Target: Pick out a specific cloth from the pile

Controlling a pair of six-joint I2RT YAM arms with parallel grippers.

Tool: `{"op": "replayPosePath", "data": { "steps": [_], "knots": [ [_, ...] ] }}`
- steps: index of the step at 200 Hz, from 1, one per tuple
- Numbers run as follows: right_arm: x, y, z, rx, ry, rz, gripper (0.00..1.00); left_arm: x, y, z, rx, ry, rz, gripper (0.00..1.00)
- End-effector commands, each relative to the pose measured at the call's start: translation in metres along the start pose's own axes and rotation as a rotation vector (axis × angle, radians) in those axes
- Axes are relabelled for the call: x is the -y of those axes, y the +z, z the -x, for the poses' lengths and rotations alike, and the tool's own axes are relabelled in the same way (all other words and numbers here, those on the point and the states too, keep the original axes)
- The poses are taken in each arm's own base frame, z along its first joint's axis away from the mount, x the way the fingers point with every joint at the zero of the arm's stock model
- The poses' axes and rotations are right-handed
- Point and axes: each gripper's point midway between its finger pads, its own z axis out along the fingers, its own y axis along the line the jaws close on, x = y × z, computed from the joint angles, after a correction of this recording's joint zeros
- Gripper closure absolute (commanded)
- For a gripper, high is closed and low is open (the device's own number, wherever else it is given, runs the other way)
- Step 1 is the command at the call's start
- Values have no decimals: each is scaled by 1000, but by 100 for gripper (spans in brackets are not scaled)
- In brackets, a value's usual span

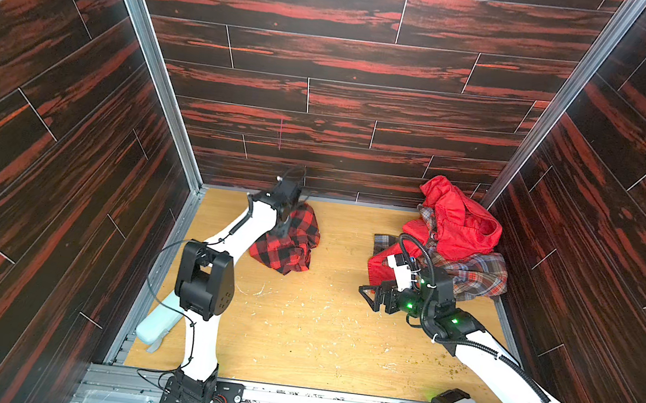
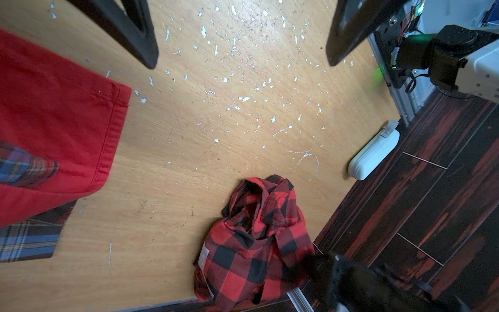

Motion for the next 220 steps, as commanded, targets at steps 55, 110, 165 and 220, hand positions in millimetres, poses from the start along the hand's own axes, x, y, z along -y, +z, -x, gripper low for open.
{"op": "replayPosePath", "data": {
  "steps": [55, 110, 165, 220],
  "knots": [
    [-5, -1, 13, 16, -19, 16, 2, 6, 17, -6, -5, -82, 9, 1],
    [-5, 4, 13, 10, -19, 28, 2, 7, -43, 17, 271, -152, -148, 1],
    [-9, 7, 20, 13, -19, 47, 3, 70, -2, 15, 63, -135, -356, 1],
    [-8, 3, 21, 12, -38, 30, 3, 32, 59, -5, -137, -297, -63, 1]
  ]
}}
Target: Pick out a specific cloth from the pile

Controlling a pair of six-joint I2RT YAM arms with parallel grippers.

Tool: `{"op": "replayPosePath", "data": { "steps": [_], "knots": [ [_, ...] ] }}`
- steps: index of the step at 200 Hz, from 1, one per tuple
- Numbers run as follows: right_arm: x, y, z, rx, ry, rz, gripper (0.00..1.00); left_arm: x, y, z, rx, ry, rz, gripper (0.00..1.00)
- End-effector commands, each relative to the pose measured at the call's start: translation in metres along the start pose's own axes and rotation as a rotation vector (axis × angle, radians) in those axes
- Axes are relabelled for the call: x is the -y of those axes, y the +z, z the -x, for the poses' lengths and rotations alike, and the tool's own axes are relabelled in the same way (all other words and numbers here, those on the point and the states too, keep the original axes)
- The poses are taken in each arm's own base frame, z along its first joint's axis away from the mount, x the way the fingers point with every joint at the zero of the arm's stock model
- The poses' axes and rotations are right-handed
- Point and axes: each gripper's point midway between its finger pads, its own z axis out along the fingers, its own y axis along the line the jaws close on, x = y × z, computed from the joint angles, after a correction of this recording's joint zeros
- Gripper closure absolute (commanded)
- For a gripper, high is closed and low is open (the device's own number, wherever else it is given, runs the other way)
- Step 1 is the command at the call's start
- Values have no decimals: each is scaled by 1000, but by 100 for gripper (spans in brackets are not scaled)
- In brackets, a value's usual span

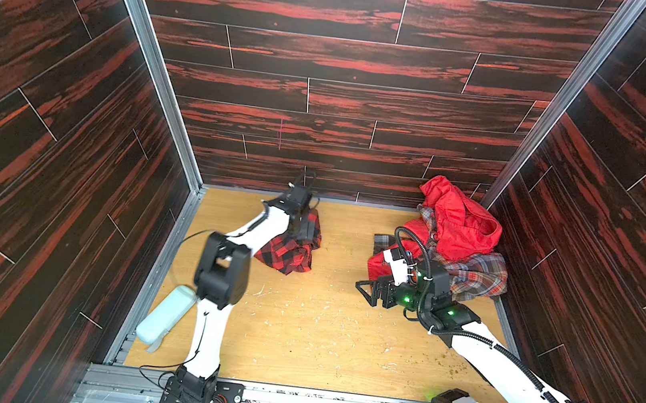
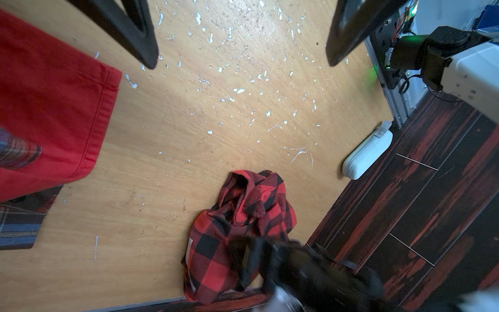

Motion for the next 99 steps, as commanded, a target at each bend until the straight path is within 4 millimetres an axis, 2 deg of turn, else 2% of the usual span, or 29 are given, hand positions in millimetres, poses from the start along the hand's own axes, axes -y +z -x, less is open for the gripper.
{"op": "replayPosePath", "data": {
  "steps": [1, 32, 55, 77, 99],
  "knots": [
    [-5, -5, 12, 20, -27, 6, 3, -47, -5, -15, -79, -132, 166, 1],
    [-7, -6, 18, 32, -38, 8, 3, -90, 6, -9, -68, -296, 144, 1],
    [-8, -6, 19, 33, -35, 9, 3, -126, 16, 2, -55, -338, 147, 1],
    [-8, -5, 19, 28, -32, 11, 3, -136, 32, 22, -53, -297, 90, 1],
    [-8, -4, 22, 28, -33, 13, 3, -131, 38, 37, -80, -245, 32, 1]
  ]
}}
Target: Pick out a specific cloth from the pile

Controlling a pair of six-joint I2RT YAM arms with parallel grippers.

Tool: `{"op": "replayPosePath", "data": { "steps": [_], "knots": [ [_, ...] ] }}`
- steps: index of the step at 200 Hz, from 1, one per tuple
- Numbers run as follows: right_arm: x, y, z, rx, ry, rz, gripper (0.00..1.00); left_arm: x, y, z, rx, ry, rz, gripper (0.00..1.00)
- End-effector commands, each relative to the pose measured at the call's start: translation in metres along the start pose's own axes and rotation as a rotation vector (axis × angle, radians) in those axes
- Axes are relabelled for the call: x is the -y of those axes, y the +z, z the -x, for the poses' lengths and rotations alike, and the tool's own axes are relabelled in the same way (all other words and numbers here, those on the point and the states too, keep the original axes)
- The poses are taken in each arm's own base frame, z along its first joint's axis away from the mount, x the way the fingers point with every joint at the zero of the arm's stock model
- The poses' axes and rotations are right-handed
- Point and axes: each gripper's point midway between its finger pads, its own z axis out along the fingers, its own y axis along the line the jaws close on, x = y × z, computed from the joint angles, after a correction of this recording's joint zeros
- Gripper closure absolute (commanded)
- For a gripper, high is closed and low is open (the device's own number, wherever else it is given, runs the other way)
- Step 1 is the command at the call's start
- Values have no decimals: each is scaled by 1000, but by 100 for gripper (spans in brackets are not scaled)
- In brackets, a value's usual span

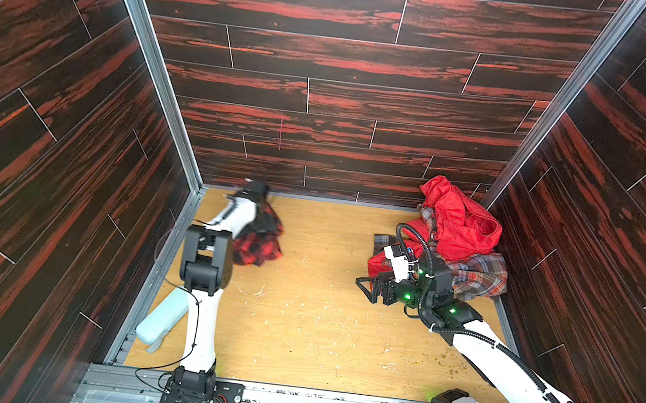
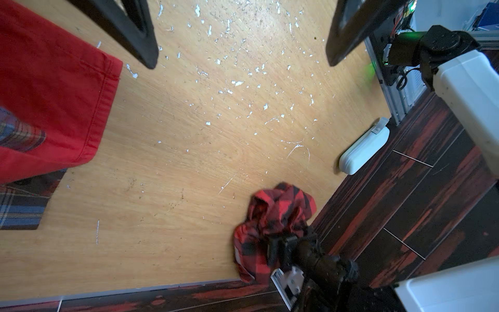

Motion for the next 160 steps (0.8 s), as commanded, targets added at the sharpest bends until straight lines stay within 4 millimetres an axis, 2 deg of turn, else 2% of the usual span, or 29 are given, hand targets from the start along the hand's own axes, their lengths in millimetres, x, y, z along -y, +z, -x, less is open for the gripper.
{"op": "replayPosePath", "data": {
  "steps": [1, 24, 42, 63, 87, 101, 107, 116, 123, 125, 127, 128, 131, 134, 135, 138, 139, 140, 145, 160],
  "knots": [
    [-3, -1, 9, 6, -18, 6, 3, 19, 10, -2, -67, 95, -66, 1],
    [-5, -2, 13, 15, -17, 7, 2, 17, -8, 21, 11, 104, -41, 1],
    [-5, -4, 14, 18, -17, 6, 2, 11, -43, 43, 109, 112, -18, 1],
    [-5, -4, 13, 15, -16, 7, 3, 3, -104, 62, 226, 107, -16, 1],
    [-1, -6, 15, 29, -19, -17, 3, -8, -174, 64, 369, 91, -62, 1],
    [4, -10, 23, 57, -12, -44, 3, -23, -201, 54, 462, 76, -65, 1],
    [9, -11, 25, 64, 1, -67, 2, -30, -219, 51, 530, 64, -68, 1],
    [20, -13, 29, 70, 22, -107, 3, -48, -231, 38, 597, 49, -39, 1],
    [31, -15, 31, 74, 34, -151, 3, -62, -233, 25, 648, 37, -6, 1],
    [35, -16, 31, 75, 39, -170, 2, -68, -225, 15, 642, 38, 11, 1],
    [39, -17, 32, 77, 43, -189, 2, -73, -234, 18, 682, 24, 22, 1],
    [42, -17, 32, 78, 47, -202, 2, -77, -225, 9, 668, 29, 38, 1],
    [49, -19, 33, 82, 54, -236, 3, -84, -224, 3, 693, 23, 58, 1],
    [57, -21, 33, 85, 64, -273, 3, -91, -232, 4, 743, 7, 74, 1],
    [60, -22, 33, 87, 68, -287, 3, -95, -222, -5, 728, 14, 90, 1],
    [69, -25, 34, 93, 77, -323, 2, -101, -219, -10, 750, 12, 113, 1],
    [71, -26, 33, 92, 80, -332, 3, -103, -229, -7, 782, 2, 112, 1],
    [74, -27, 34, 94, 82, -344, 3, -106, -215, -16, 757, 15, 132, 1],
    [88, -34, 36, 109, 93, -399, 2, -117, -217, -27, 797, 8, 158, 1],
    [125, -59, 41, 177, 132, -540, 2, -137, -194, -65, 811, 46, 215, 1]
  ]
}}
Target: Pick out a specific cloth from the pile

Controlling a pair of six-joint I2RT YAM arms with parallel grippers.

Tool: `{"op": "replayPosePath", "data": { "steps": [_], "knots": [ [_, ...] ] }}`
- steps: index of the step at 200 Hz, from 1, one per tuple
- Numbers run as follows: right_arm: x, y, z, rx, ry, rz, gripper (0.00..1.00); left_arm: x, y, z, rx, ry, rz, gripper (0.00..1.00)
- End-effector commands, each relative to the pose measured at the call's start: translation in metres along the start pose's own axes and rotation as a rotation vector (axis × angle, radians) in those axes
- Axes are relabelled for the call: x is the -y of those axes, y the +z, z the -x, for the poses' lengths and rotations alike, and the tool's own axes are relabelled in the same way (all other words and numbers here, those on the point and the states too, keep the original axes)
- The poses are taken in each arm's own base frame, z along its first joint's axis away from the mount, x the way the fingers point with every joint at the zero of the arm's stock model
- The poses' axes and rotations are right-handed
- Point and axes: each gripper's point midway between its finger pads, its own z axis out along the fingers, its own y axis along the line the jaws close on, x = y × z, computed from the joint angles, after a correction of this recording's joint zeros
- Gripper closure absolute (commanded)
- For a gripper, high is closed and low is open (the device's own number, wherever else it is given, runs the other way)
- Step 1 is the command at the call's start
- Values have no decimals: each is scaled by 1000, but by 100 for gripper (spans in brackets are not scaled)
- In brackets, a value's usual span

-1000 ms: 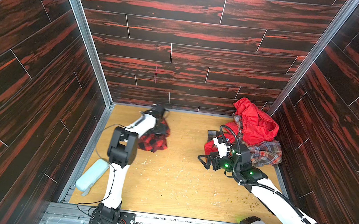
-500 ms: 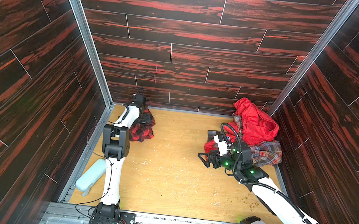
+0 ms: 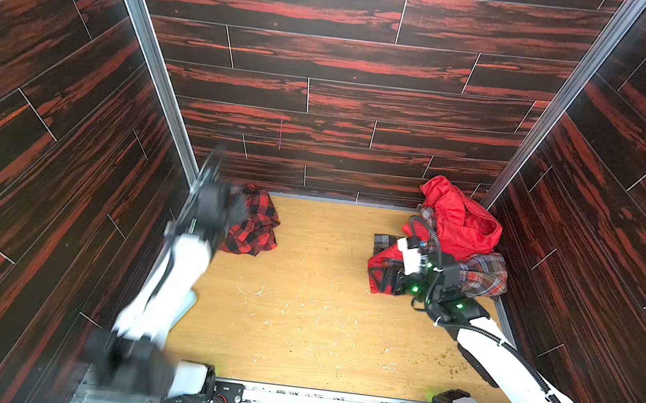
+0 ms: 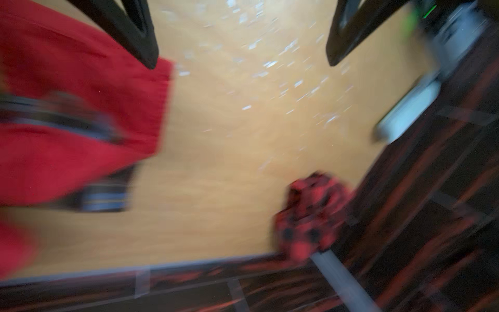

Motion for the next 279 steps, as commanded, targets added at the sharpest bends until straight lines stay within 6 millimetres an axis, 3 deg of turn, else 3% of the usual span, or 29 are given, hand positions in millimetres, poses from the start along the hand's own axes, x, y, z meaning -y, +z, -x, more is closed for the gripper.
{"op": "replayPosePath", "data": {
  "steps": [1, 27, 61, 75, 95, 114, 121, 129, 147, 182, 209, 243, 255, 279],
  "knots": [
    [69, -18, 16, 80, 66, -279, 2, -39, 9, -63, 60, 99, 162, 1],
    [133, -54, 30, 252, 79, -527, 1, -70, 0, -115, 67, 37, 262, 1],
    [163, -59, 9, 269, -26, -654, 1, -55, 20, -142, 57, 43, 180, 1],
    [175, -58, -6, 281, -35, -689, 1, -44, 35, -138, 75, 55, 157, 1],
    [181, -54, -27, 336, -11, -670, 1, -25, 51, -128, 122, 49, 90, 1],
    [182, -50, -40, 396, -13, -643, 1, -8, 72, -147, 102, 60, 5, 1],
    [184, -50, -46, 421, -13, -646, 1, -9, 73, -146, 155, 46, -1, 1],
    [185, -53, -45, 447, -26, -657, 1, -12, 71, -141, 189, 31, 15, 1],
    [180, -52, -35, 497, -89, -635, 1, -6, 71, -153, 78, 69, -22, 1],
    [180, -40, -15, 550, -215, -635, 1, -6, 73, -151, 92, 67, -16, 1],
    [188, -29, -19, 577, -240, -631, 1, -6, 72, -151, 90, 66, -18, 1],
    [203, -3, -29, 421, -164, -487, 1, -6, 73, -151, 88, 67, -18, 1],
    [216, -6, -25, 425, -103, -484, 1, -6, 73, -151, 86, 68, -18, 1],
    [216, -7, -25, 426, -103, -484, 1, -6, 73, -151, 88, 68, -17, 1]
  ]
}}
